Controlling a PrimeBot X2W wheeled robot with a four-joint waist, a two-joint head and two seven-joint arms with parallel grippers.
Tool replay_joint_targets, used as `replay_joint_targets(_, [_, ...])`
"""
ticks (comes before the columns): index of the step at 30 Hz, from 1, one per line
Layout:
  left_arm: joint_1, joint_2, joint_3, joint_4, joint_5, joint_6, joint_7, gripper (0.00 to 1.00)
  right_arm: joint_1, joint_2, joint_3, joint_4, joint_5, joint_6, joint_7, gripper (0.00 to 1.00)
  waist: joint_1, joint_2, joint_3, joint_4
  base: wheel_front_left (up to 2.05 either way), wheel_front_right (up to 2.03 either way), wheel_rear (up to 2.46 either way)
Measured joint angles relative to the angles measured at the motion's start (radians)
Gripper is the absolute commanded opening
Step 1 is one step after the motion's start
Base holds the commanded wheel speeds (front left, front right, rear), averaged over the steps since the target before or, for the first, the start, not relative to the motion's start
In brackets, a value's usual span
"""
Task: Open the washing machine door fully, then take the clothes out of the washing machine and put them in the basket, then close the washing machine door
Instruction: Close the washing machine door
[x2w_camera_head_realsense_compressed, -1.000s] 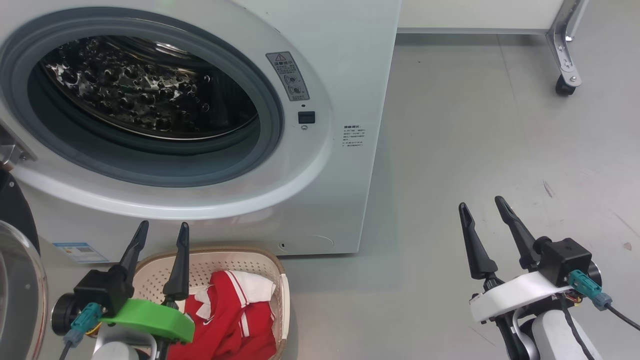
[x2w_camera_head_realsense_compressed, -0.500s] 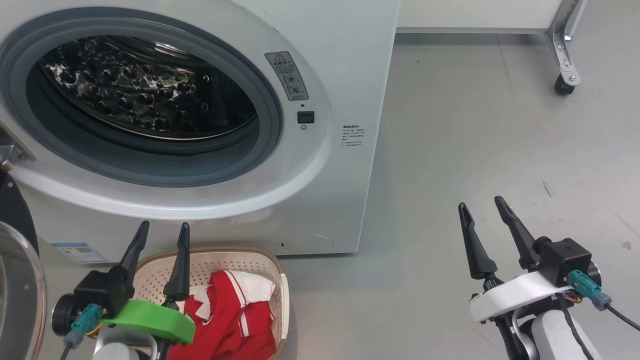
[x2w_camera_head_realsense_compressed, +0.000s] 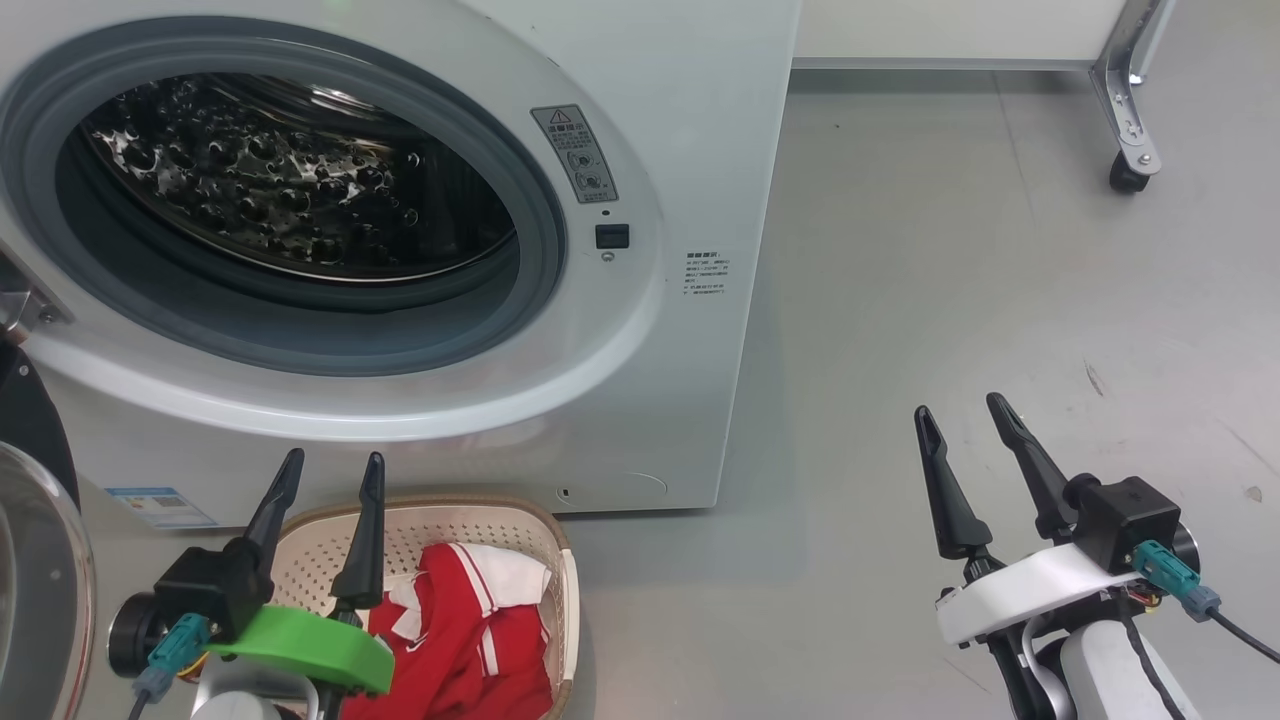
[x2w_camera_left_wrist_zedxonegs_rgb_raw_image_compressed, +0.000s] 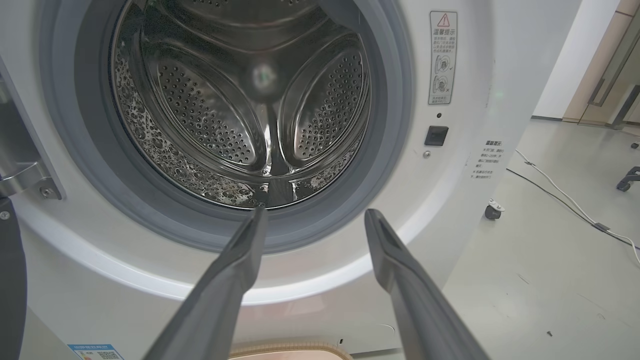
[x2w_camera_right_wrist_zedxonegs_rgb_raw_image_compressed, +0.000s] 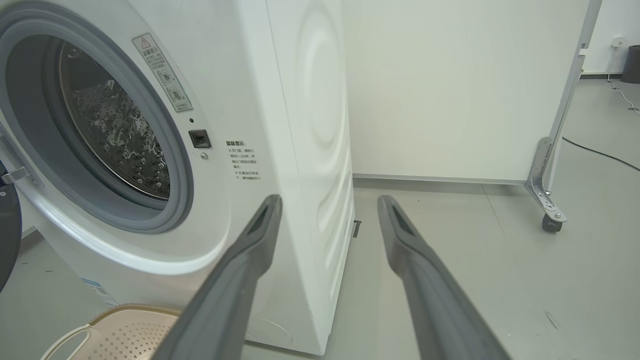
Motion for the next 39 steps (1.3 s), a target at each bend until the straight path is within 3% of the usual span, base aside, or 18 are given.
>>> replay_joint_targets(21, [0.007, 0.000, 0.000, 0.002, 0.000, 0.000, 0.000, 1.00, 0.000, 0.002, 0.011, 0.007, 0.000, 0.000, 0.000, 1.00, 0.0000, 0.0000, -0.007, -0.009, -0.11, 0.11, 0.00])
replay_joint_targets(39, [0.008, 0.000, -0.005, 0.003, 0.000, 0.000, 0.000, 1.00, 0.000, 0.002, 0.024, 0.017, 0.000, 0.000, 0.000, 1.00, 0.0000, 0.0000, -0.011, -0.006, -0.78, 0.78, 0.00])
